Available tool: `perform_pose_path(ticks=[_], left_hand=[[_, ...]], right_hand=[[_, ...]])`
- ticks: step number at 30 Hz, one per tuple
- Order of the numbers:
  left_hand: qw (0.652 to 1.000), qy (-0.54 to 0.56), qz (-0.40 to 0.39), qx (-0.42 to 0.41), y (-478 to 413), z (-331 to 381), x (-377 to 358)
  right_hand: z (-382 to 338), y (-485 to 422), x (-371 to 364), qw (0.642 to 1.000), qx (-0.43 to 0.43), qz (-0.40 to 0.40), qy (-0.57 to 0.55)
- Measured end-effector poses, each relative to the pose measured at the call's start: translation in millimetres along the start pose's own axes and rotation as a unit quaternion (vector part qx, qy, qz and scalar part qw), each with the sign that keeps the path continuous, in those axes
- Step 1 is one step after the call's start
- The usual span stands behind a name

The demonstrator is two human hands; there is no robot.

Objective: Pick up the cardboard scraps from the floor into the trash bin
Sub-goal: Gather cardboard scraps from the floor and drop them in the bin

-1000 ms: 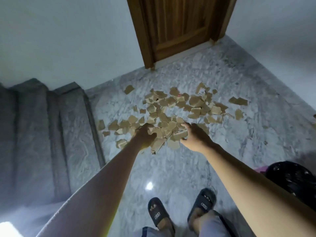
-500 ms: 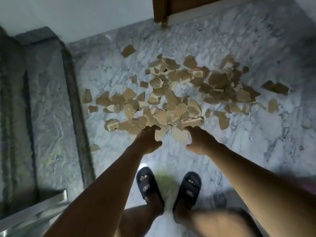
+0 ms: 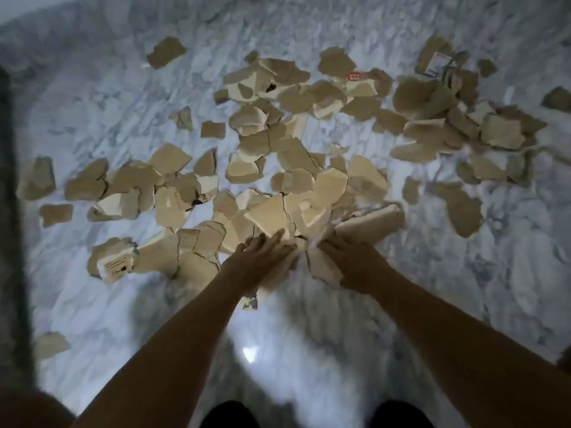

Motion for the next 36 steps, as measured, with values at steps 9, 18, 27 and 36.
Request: perform_pose_path(ticks=[9, 18, 27, 36], left_hand=[[0.997, -0.033, 0.037, -0.062, -27.8, -15.2, -18.8], [0.933, 0.305, 0.192, -0.015, 1.3, -12.9, 31.1], [0.795, 0.603, -0.002, 0.071, -3.3, -40.2, 40.5], [0.931, 0.278, 0.099, 0.217, -52.4, -34.1, 14.4]], right_hand=[[-10.6, -17.4, 7.6, 0.996, -0.006, 0.045, 0.071], [-36.6, -10.3, 37.5, 0.999, 0.016, -0.024, -0.046], [70.6, -6.0, 54.2, 0.931, -0.131, -0.141, -0.31], [54.7, -15.8, -24.9, 0.898, -0.344, -0.116, -0.25]])
Point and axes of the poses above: each hand's wrist, its own y-axis away from the middle knuckle, its own x-axis out of the back of the hand, z = x × y, the point moved 2 cm from there along -y, towards the middle knuckle, and after that the axes turned 15 degrees about y, right-handed, at the moved point
